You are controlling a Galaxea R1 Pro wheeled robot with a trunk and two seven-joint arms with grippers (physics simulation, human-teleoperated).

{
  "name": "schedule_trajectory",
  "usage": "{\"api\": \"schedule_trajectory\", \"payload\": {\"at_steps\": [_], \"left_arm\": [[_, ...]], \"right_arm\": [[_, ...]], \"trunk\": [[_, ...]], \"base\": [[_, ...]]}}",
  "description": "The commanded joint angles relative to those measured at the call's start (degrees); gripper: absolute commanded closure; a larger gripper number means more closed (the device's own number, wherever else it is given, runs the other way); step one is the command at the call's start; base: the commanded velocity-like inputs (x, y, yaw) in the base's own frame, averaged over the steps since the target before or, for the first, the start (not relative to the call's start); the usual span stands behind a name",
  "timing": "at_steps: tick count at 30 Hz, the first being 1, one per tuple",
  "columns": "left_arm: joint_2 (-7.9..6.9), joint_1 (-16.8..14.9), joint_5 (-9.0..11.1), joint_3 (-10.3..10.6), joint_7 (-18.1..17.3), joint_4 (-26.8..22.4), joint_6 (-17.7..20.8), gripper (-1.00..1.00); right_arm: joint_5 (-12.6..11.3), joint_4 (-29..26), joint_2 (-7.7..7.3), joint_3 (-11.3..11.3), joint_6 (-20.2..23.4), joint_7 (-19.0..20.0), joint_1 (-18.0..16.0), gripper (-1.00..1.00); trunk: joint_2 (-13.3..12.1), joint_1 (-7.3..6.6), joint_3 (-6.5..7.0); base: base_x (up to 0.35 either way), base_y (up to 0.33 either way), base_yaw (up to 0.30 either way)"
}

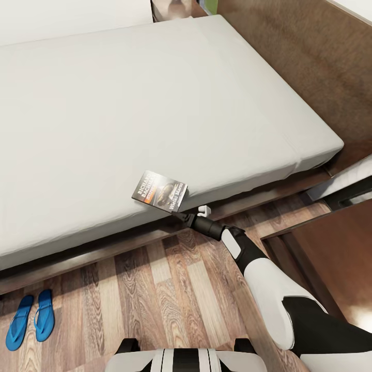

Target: In the bedroom, move the book from the bed onto either nightstand, and place the two sandals side by side next to the bed.

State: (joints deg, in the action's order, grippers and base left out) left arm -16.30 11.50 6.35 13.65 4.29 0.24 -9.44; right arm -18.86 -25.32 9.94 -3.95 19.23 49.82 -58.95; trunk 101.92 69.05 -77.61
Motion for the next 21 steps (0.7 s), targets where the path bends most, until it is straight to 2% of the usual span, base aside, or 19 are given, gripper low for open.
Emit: {"api": "schedule_trajectory", "payload": {"at_steps": [1,5,10,21], "left_arm": [[0.05,0.0,0.6,0.5,0.1,0.0,-0.2,-1.0],[0.13,0.0,0.6,0.5,0.0,0.0,-0.2,-1.0],[0.19,0.0,0.6,0.5,-0.2,0.1,-0.2,-1.0],[0.21,0.0,0.7,0.5,0.1,0.0,-0.1,-1.0]], "right_arm": [[-0.1,0.0,0.06,-0.3,0.5,0.2,0.0,-1.0],[-0.1,0.0,0.06,0.0,0.5,0.2,0.0,-1.0],[-0.1,0.0,0.06,0.2,0.5,0.2,0.0,-1.0],[-0.1,0.0,0.06,0.3,0.5,0.2,0.0,-1.0]], "trunk": [[0.0,0.0,-0.02],[0.0,0.0,-0.02],[-2.0,-1.1,0.88],[-2.0,-1.1,0.88]], "base": [[0.0,0.0,0.0],[0.0,0.0,0.0],[0.0,0.0,0.0],[0.0,0.0,0.0]]}}
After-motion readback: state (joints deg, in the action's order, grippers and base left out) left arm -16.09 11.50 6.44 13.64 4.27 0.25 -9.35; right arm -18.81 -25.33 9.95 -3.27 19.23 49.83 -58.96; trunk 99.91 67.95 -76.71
